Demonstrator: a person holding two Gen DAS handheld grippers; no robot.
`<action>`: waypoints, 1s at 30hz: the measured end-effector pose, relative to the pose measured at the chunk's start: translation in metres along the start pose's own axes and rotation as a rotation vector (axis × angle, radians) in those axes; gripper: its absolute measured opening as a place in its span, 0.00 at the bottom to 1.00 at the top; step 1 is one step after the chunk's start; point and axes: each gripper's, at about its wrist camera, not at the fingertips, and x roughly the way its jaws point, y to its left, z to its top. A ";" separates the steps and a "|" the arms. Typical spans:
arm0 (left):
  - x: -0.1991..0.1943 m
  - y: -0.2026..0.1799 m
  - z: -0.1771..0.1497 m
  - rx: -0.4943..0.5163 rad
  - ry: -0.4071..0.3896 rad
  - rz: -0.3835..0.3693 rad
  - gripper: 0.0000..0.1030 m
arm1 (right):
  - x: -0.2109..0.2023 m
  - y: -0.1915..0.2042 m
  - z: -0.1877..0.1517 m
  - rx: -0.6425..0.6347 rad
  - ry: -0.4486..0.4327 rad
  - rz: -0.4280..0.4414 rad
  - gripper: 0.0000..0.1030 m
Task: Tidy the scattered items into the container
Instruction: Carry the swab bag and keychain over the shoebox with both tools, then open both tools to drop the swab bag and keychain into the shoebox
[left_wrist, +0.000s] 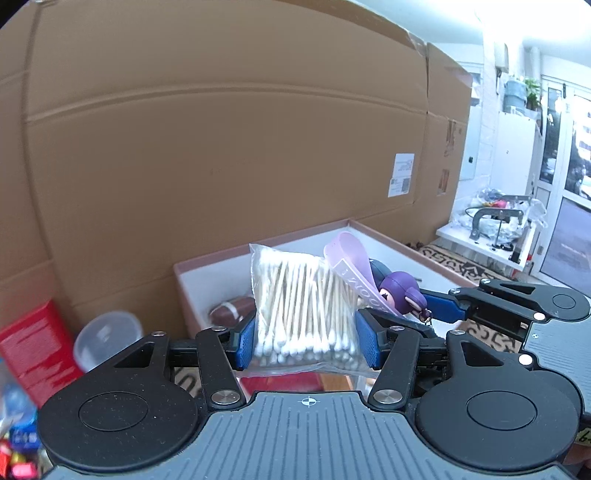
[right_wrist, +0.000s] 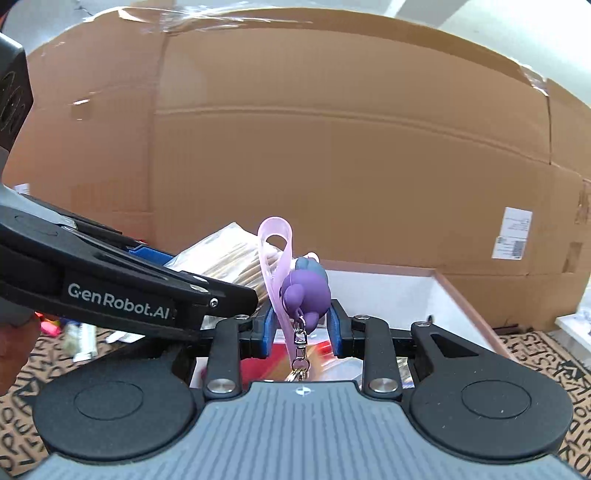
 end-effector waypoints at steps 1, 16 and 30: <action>0.008 -0.001 0.004 0.002 0.003 -0.002 0.55 | 0.005 -0.005 0.001 0.005 0.002 -0.005 0.32; 0.079 0.000 0.010 -0.013 -0.005 0.076 1.00 | 0.049 -0.057 -0.013 0.051 -0.003 -0.206 0.86; 0.046 0.003 0.003 -0.035 -0.015 0.102 1.00 | 0.017 -0.054 -0.010 0.089 -0.019 -0.199 0.93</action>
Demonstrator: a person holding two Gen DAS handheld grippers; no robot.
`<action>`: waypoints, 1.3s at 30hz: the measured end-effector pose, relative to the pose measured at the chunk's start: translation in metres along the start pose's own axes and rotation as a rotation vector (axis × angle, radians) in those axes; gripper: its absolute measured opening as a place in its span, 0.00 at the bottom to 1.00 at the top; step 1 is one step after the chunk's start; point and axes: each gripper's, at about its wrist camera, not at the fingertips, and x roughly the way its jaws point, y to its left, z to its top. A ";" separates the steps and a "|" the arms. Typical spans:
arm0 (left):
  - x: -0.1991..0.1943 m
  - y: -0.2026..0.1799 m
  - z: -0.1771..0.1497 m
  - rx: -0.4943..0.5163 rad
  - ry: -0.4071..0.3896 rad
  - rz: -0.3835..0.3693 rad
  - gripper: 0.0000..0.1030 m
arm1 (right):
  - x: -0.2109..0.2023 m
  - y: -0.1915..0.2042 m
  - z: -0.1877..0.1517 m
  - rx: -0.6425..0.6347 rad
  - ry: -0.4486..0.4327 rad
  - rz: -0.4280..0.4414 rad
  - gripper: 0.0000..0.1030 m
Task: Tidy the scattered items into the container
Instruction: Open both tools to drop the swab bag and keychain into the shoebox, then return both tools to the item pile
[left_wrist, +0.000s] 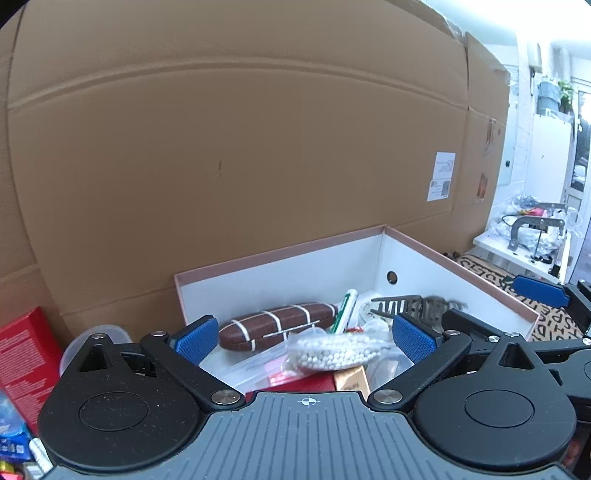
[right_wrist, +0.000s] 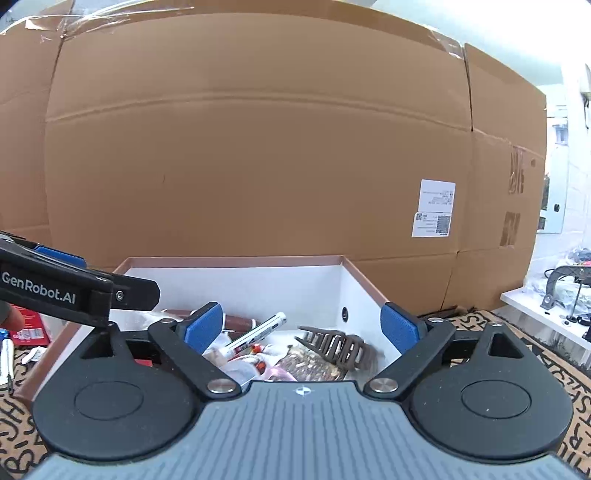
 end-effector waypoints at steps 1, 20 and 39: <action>-0.005 0.001 -0.001 0.000 -0.002 0.002 1.00 | -0.004 0.002 0.001 -0.007 -0.005 0.004 0.94; -0.106 0.056 -0.034 -0.114 -0.051 0.113 1.00 | -0.062 0.070 0.013 -0.127 -0.079 0.080 0.99; -0.145 0.201 -0.147 -0.445 0.104 0.334 1.00 | -0.065 0.201 -0.027 -0.266 0.033 0.378 0.99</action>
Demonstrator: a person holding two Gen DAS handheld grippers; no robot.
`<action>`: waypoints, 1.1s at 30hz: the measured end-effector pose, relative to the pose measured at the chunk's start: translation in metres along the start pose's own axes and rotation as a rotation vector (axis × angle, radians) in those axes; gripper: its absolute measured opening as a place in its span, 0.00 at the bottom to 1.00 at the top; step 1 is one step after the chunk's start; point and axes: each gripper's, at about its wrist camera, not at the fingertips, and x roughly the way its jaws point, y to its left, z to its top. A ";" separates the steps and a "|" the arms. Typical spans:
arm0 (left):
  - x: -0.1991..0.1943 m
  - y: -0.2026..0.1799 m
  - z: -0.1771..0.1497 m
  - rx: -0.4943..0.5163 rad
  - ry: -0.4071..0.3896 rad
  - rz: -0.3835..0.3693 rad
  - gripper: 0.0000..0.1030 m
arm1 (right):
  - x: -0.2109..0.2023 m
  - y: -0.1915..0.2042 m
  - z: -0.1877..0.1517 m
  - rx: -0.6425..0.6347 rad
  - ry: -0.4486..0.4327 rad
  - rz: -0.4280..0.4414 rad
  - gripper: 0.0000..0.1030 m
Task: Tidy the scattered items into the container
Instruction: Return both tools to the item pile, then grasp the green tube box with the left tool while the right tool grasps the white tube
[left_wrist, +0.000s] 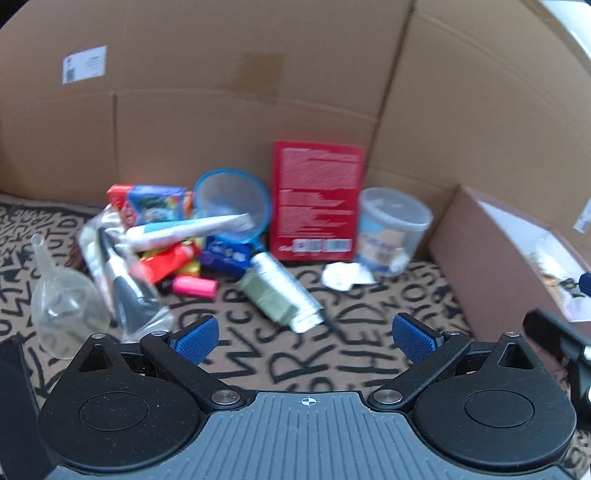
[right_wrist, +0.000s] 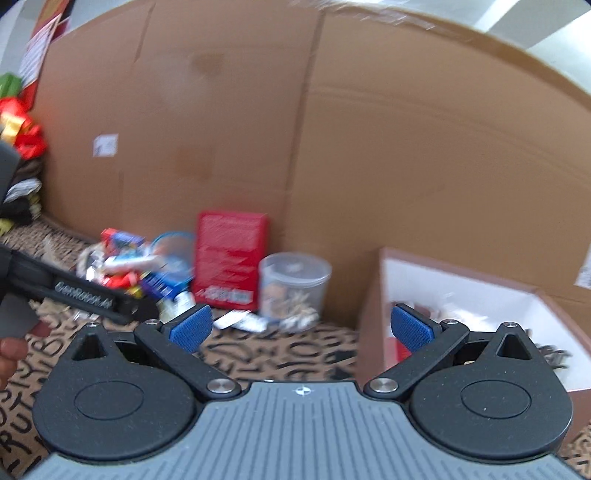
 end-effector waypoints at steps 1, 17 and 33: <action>0.003 0.004 -0.001 -0.003 0.001 0.013 1.00 | 0.004 0.005 -0.002 -0.006 0.010 0.012 0.99; 0.068 0.034 0.018 -0.049 0.065 0.052 0.85 | 0.073 0.045 -0.027 -0.033 0.156 0.141 0.84; 0.088 0.053 0.016 -0.080 0.088 -0.030 0.12 | 0.114 0.072 -0.033 -0.054 0.279 0.330 0.13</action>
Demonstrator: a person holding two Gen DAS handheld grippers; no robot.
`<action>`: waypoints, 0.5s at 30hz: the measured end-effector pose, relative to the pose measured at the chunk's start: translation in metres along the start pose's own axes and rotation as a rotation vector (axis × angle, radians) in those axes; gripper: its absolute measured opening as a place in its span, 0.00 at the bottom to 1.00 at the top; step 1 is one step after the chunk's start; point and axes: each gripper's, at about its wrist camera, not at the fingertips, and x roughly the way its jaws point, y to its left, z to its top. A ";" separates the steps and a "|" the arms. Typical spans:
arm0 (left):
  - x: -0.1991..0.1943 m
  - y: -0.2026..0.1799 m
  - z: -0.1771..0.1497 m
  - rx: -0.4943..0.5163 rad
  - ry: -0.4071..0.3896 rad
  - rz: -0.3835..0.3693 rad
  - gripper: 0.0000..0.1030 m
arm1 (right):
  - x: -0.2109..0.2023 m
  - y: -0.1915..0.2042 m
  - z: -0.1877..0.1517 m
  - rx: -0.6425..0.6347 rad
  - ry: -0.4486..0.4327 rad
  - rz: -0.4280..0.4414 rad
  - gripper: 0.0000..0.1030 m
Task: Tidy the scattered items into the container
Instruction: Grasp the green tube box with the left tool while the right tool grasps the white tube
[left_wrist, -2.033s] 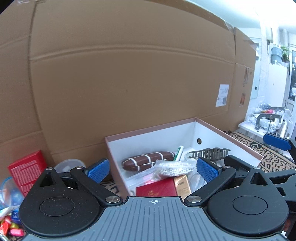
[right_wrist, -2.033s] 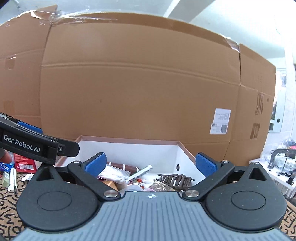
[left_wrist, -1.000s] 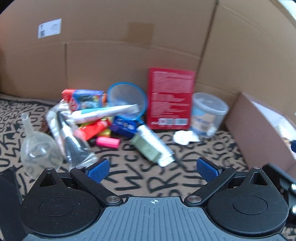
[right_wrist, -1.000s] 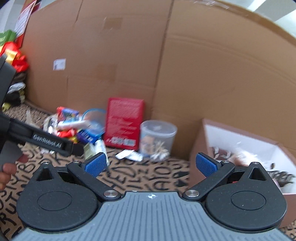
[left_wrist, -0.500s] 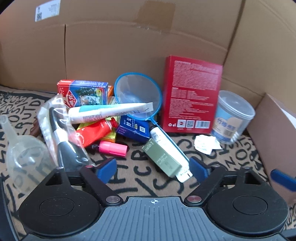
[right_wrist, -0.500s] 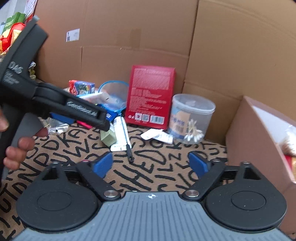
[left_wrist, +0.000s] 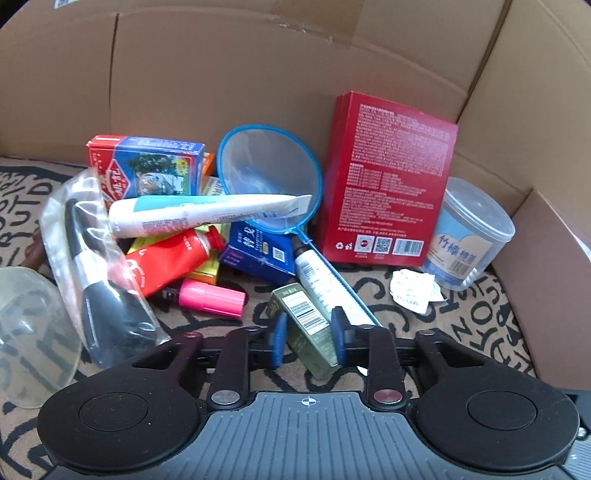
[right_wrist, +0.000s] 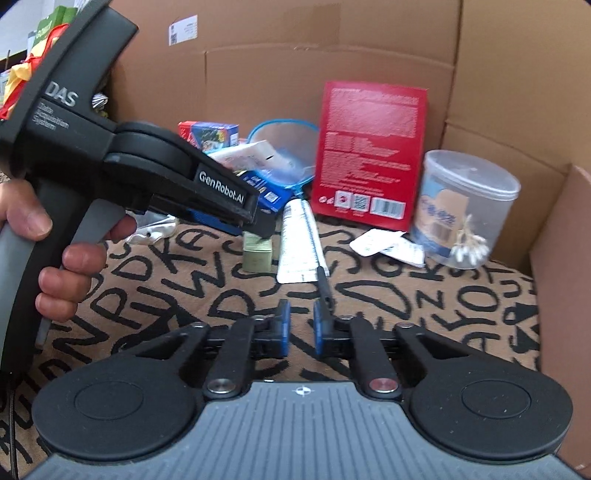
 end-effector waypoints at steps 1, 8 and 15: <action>-0.003 0.000 -0.002 0.005 -0.005 0.005 0.10 | 0.003 0.001 0.001 -0.004 0.005 0.004 0.13; -0.007 0.018 -0.015 -0.007 -0.034 0.022 0.50 | 0.023 -0.006 0.007 0.045 0.011 -0.005 0.42; 0.003 0.017 -0.008 -0.038 -0.005 -0.056 0.69 | 0.039 -0.010 0.017 0.053 0.014 -0.012 0.53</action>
